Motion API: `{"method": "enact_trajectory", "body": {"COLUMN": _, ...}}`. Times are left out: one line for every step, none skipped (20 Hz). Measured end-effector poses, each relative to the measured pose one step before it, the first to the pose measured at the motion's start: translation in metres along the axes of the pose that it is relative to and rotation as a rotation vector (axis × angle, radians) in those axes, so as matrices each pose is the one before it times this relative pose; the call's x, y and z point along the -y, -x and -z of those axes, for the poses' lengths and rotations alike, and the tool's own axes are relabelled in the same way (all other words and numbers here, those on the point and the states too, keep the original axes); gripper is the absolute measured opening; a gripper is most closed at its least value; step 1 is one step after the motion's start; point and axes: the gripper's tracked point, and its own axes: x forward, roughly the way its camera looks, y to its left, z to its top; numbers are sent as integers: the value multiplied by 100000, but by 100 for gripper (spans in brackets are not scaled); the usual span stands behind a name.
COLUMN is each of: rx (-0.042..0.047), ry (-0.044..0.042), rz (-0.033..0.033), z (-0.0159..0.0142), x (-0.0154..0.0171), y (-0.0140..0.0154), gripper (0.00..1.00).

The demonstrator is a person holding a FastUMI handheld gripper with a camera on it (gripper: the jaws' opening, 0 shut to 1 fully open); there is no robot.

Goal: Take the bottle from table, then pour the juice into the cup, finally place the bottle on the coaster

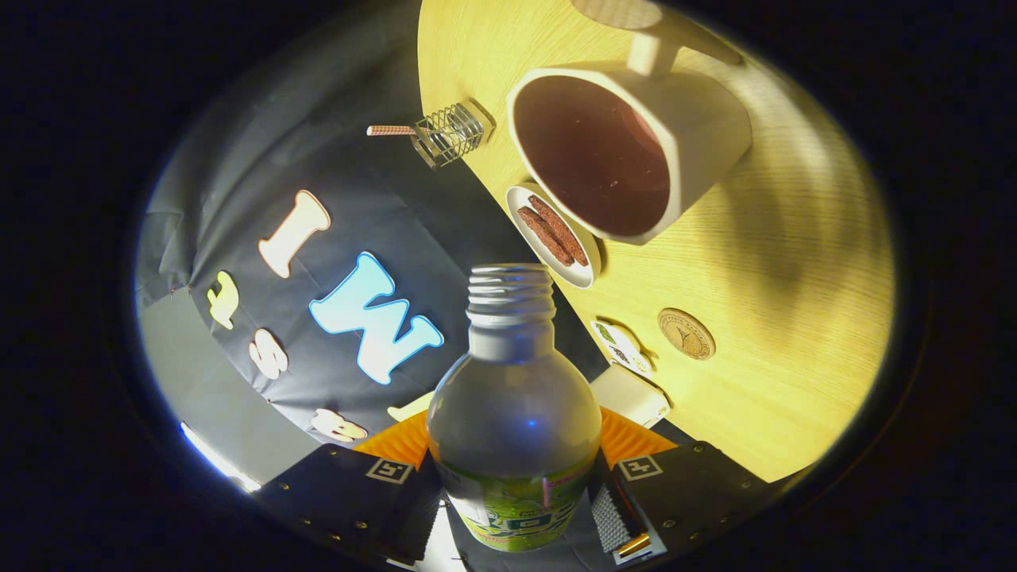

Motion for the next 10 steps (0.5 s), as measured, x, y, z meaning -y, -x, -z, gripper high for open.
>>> {"method": "enact_trajectory", "body": {"rx": -65, "ry": 162, "rz": -194, "z": 83, "x": -89, "y": 22, "gripper": 78}}
{"method": "enact_trajectory", "body": {"rx": -198, "ry": 480, "rz": -163, "z": 197, "x": -144, "y": -40, "gripper": 78}}
{"method": "enact_trajectory", "body": {"rx": -341, "ry": 1132, "rz": 133, "z": 177, "x": -75, "y": 13, "gripper": 78}}
{"method": "enact_trajectory", "body": {"rx": 149, "ry": 2297, "rz": 610, "z": 146, "x": 2, "y": 193, "gripper": 78}}
{"method": "enact_trajectory", "body": {"rx": -143, "ry": 3146, "rz": 477, "z": 209, "x": -72, "y": 14, "gripper": 78}}
{"method": "enact_trajectory", "body": {"rx": -602, "ry": 2930, "rz": -402, "z": 358, "x": -255, "y": 389, "gripper": 78}}
{"method": "enact_trajectory", "body": {"rx": -605, "ry": 2538, "rz": -366, "z": 228, "x": -176, "y": 62, "gripper": 78}}
{"method": "enact_trajectory", "body": {"rx": -596, "ry": 1390, "rz": -235, "z": 130, "x": -227, "y": -123, "gripper": 78}}
{"method": "enact_trajectory", "body": {"rx": -430, "ry": 278, "rz": -142, "z": 139, "x": -212, "y": -130, "gripper": 78}}
{"method": "enact_trajectory", "body": {"rx": -519, "ry": 867, "rz": 39, "z": 235, "x": -113, "y": -70, "gripper": 78}}
